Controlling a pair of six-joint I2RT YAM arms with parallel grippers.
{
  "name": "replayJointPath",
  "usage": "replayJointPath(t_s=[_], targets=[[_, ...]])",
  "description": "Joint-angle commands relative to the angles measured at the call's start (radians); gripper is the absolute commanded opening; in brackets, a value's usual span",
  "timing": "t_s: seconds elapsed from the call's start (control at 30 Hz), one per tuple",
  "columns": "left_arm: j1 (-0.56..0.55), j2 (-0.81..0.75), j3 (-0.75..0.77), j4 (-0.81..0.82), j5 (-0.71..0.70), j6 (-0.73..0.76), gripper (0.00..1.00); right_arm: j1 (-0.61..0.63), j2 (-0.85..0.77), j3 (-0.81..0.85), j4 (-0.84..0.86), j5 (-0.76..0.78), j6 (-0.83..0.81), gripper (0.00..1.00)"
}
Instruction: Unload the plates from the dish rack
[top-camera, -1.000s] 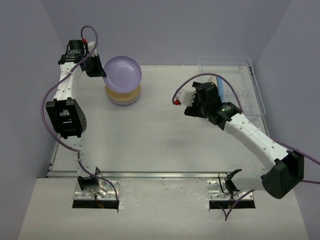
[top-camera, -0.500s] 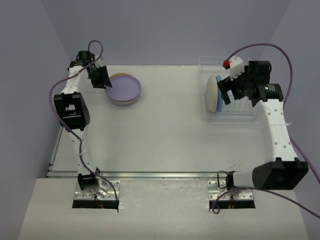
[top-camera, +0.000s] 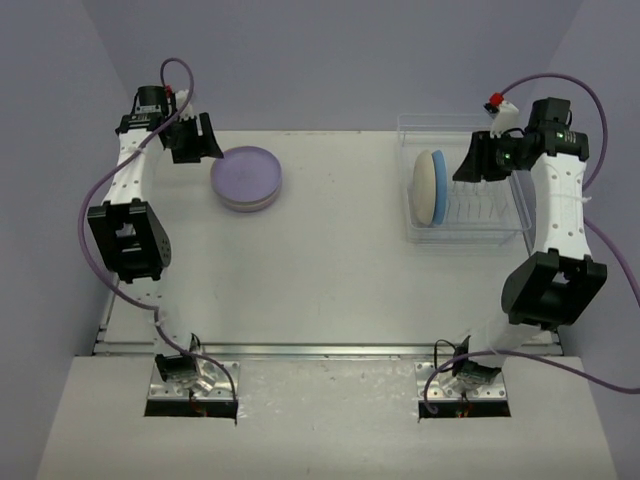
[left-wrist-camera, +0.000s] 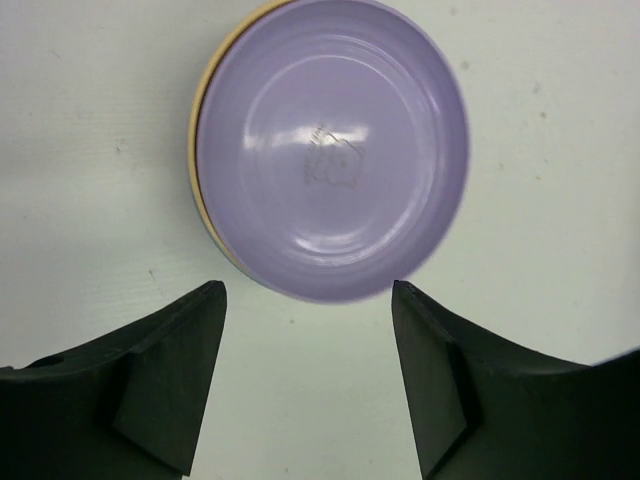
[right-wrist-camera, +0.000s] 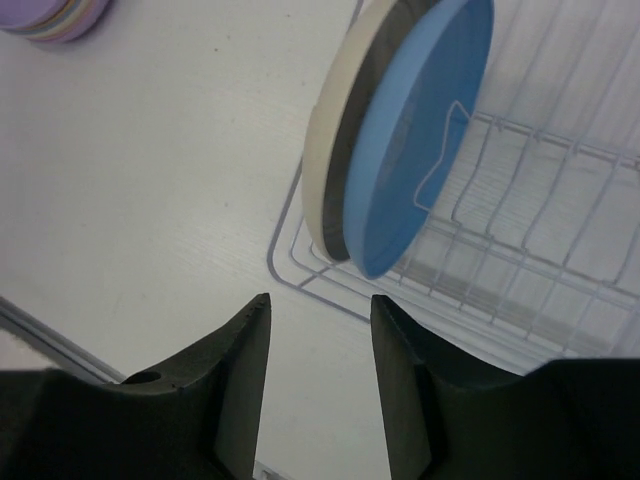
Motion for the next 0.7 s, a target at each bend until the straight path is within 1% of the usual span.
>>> replayJointPath(t_s=[0.0, 0.03, 0.07, 0.2, 0.33, 0.47, 0.67], targets=[[0.005, -0.182, -0.103, 0.027, 0.125, 0.028, 0.69, -0.020, 0.107, 0.110, -0.054, -0.157, 0.036, 0.44], [0.003, -0.214, -0.132, 0.030, 0.155, 0.031, 0.74, -0.023, 0.129, 0.133, -0.056, -0.166, 0.038, 0.43], [0.001, -0.249, -0.161, 0.035, 0.168, 0.033, 0.75, -0.023, 0.145, 0.146, -0.057, -0.168, 0.038, 0.43], [-0.021, -0.351, -0.276, 0.061, 0.186, 0.051, 0.77, -0.023, 0.232, 0.226, -0.067, -0.173, 0.034, 0.42], [-0.051, -0.438, -0.337, 0.079, 0.158, 0.068, 0.78, -0.023, 0.319, 0.299, -0.094, -0.198, 0.037, 0.43], [-0.087, -0.463, -0.391, 0.093, 0.123, 0.075, 0.78, -0.017, 0.345, 0.296, -0.088, -0.228, 0.043, 0.44], [-0.090, -0.466, -0.418, 0.107, 0.121, 0.064, 0.78, 0.005, 0.370, 0.230, -0.066, -0.239, 0.041, 0.43]])
